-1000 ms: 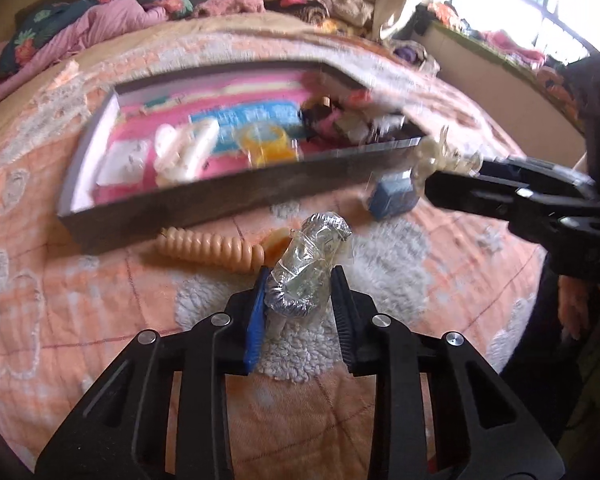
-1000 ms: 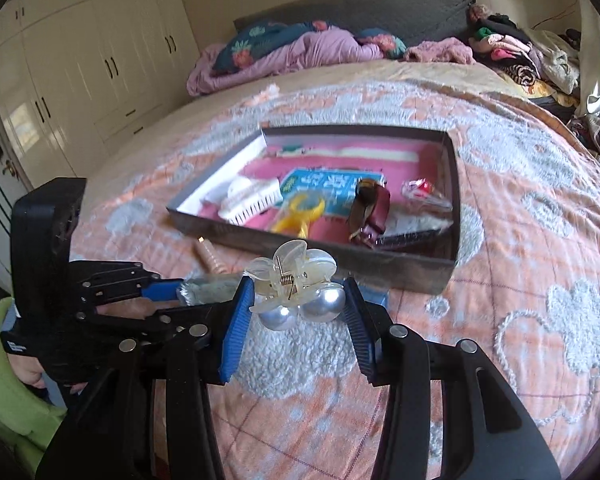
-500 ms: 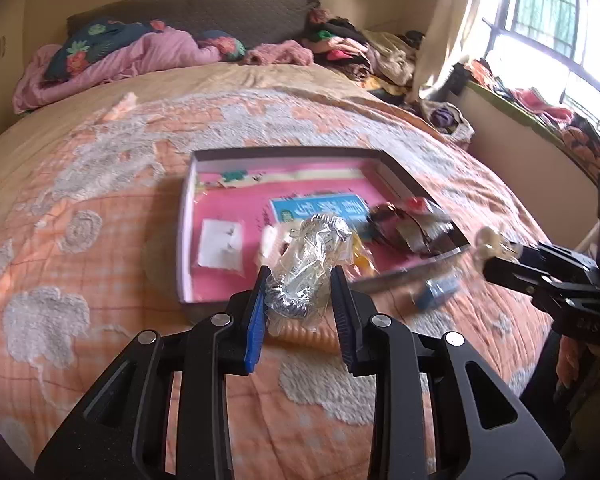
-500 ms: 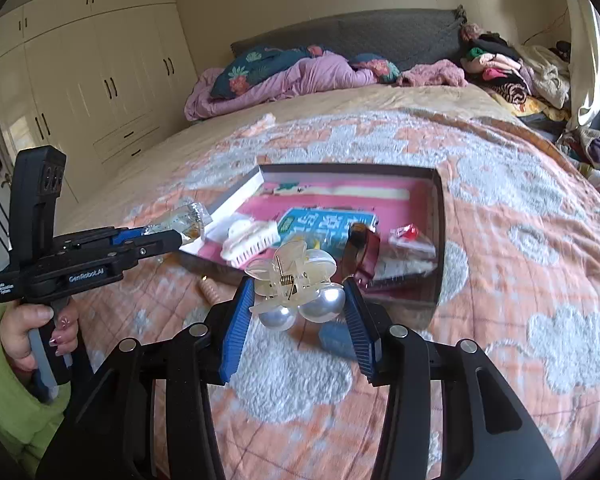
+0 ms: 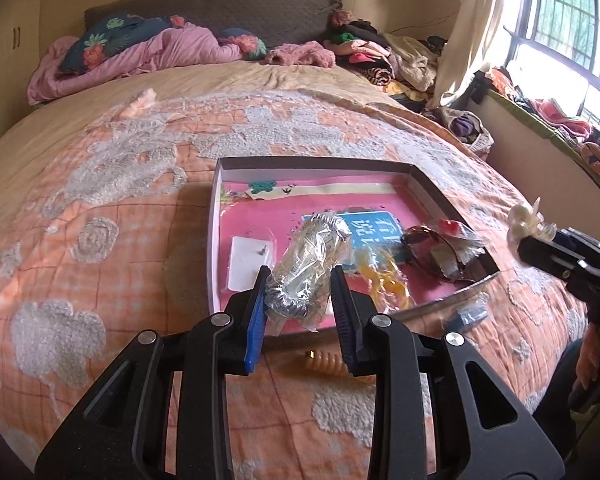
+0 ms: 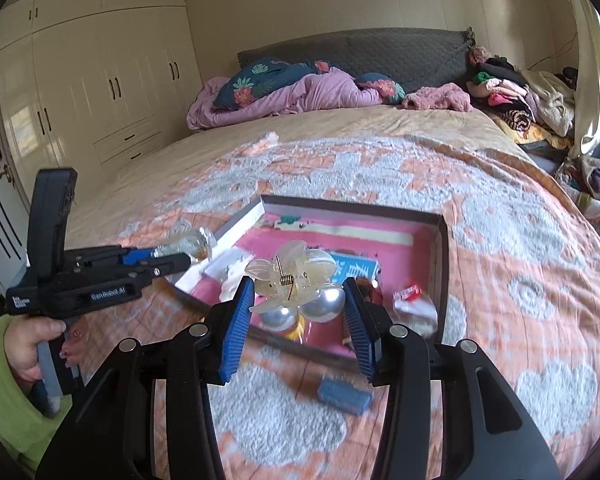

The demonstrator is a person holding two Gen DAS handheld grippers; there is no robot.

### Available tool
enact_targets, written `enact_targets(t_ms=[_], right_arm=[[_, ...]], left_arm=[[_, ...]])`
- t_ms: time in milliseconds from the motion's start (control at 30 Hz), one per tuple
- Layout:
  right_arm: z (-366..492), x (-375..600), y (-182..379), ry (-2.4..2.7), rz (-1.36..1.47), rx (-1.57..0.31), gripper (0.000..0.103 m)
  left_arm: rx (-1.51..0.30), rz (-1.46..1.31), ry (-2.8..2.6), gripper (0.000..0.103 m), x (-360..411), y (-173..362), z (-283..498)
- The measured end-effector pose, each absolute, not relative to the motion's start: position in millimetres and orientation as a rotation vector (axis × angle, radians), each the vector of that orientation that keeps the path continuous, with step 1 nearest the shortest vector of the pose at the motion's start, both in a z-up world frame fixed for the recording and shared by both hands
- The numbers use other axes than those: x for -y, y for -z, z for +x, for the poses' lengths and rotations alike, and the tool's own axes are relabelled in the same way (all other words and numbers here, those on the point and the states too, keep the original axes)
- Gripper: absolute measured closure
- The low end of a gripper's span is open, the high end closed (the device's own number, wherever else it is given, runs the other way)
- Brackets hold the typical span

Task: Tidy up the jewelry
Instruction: 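Carry the foil-wrapped bag into the box with the left tool while the right tool carries the pearl clip in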

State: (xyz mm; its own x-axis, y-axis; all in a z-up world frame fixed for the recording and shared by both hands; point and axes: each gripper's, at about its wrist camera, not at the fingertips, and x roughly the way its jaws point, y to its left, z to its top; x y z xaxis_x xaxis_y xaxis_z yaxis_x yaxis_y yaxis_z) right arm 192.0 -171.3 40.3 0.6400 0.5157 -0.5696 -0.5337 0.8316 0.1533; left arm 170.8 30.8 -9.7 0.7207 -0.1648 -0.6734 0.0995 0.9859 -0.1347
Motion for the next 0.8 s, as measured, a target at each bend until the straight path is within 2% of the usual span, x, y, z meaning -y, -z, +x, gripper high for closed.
enact_targets(t_ms=[333,800], right_arm=[[219.5,158.2,-46.4,-0.588,-0.047,-0.633,0.059],[250.5,146.6,-14.3,-0.561,-0.081,-0.709,0.059]], left_arm=[[-0.786,-0.090,0.106,0.081,-37.7,21.5,194.5],[-0.833,-0.074,0.085,0.080,-39.7,42.9,210.8]])
